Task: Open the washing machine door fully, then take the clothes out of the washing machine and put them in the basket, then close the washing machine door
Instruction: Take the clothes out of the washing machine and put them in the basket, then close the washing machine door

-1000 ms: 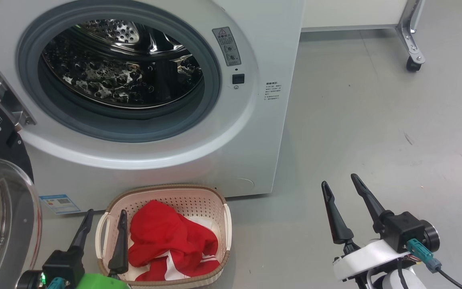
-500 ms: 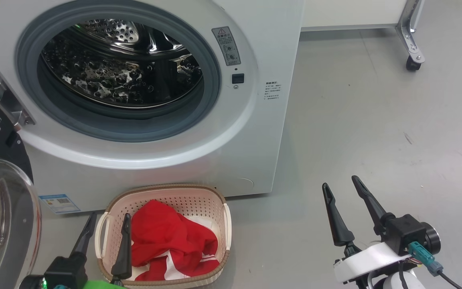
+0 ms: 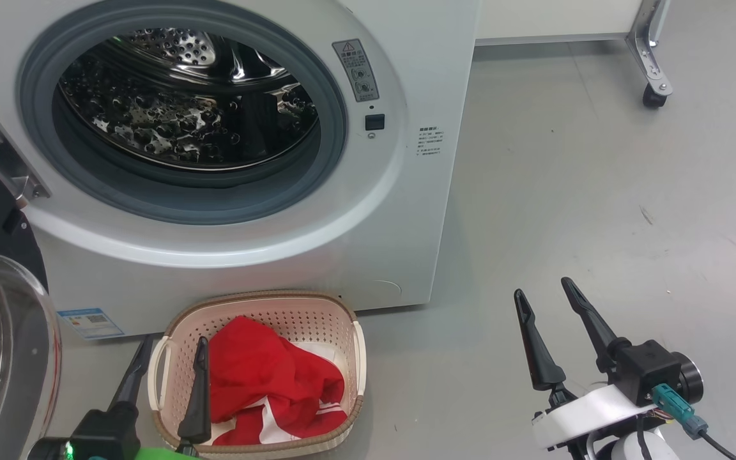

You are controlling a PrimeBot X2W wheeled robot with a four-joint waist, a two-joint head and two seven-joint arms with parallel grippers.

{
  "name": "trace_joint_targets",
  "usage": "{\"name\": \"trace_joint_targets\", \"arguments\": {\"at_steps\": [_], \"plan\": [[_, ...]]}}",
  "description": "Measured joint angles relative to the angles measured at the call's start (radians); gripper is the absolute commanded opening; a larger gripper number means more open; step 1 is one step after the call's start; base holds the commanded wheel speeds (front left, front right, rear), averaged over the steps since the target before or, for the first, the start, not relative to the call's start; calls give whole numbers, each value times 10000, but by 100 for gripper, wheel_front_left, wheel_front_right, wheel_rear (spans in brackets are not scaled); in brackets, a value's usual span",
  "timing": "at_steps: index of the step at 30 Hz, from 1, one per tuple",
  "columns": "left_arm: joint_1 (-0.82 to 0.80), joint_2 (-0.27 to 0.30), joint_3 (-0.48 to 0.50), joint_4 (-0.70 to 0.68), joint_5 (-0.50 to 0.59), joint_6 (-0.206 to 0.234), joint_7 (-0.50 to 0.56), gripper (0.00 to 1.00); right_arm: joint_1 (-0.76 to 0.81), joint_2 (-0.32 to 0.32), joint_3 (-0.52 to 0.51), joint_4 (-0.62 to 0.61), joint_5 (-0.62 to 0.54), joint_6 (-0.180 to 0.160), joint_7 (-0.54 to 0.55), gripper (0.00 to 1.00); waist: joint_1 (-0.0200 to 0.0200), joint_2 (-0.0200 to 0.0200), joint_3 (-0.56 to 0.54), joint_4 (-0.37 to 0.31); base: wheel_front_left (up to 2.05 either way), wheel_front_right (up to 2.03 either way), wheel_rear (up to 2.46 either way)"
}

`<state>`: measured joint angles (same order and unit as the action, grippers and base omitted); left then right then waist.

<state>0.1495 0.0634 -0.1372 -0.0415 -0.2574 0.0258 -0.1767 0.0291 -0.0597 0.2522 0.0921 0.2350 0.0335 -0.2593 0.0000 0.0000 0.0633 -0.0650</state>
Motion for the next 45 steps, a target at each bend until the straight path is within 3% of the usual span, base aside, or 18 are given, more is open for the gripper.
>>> {"name": "trace_joint_targets", "arguments": {"at_steps": [45], "plan": [[407,33,-198,-1058,40,130,537,100,1,35,-52,12,-2,100,0,100,0,0,-76,-52,-58,58,0]]}}
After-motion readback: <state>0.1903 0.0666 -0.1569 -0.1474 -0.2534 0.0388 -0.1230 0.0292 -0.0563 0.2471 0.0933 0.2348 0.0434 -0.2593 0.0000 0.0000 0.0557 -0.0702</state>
